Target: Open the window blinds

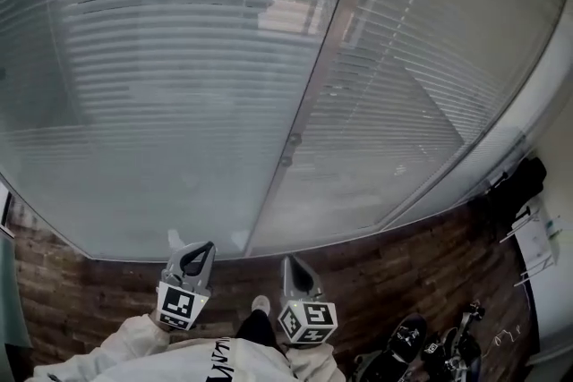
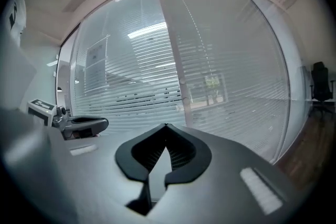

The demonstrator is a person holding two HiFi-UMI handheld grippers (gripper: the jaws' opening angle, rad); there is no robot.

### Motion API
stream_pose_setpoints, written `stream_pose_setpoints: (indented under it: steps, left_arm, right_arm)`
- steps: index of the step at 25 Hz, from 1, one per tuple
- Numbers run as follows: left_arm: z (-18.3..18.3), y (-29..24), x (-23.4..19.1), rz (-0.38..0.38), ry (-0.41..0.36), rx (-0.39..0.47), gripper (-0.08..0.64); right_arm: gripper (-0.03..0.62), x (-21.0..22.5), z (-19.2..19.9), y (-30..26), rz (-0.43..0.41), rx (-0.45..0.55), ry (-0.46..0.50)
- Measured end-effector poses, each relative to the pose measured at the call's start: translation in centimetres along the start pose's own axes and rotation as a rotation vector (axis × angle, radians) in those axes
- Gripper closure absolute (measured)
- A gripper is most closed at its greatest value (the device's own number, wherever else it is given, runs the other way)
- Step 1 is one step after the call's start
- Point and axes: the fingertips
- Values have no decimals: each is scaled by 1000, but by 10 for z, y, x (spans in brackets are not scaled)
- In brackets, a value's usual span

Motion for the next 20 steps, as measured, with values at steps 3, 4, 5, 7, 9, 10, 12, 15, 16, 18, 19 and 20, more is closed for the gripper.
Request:
stream_pose_setpoints:
  steps: [3,4,5,7,9,10,12,15,16,18,19,20]
  left_arm:
    - [3,30,3,9,13,2,560]
    - [2,38,4,10,16,7,560]
    - [1,46,3,11,18,13,560]
    - [0,58,1,16,19,22,560]
    - [2,70,1,24,25,23,560]
    - [4,75,2,29,31,20,560]
    - [10,84,6,39,44,6,560]
    - [19,89,14,55,64,-13,560]
    - [20,89,18,58,68,-15,560]
    - [22,87,25,66,70,-20,560]
    - [22,86,28,70,68,-22,560]
    - [22,85,31,73,66,-23,560]
  right_arm:
    - [591,-22,10,23,14,-11,10]
    - [591,-29,11,30,18,-9,14]
    - [592,-35,12,36,24,-6,18]
    - [592,-46,12,45,37,3,22]
    - [592,-54,13,55,55,15,25]
    - [592,-56,14,61,70,25,26]
    - [592,-57,15,73,104,51,27]
    - [592,-55,19,87,138,69,18]
    - [592,-53,22,91,145,69,9]
    - [592,-47,29,99,157,64,-6]
    - [592,-45,32,102,162,60,-9]
    - [592,-42,35,105,165,55,-10]
Point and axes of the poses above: the fingertips, and each gripper's own axes: y backward along the fingers, x to its right, z out of its underside, and after that the axes turned 3 degrees about z, right-handed
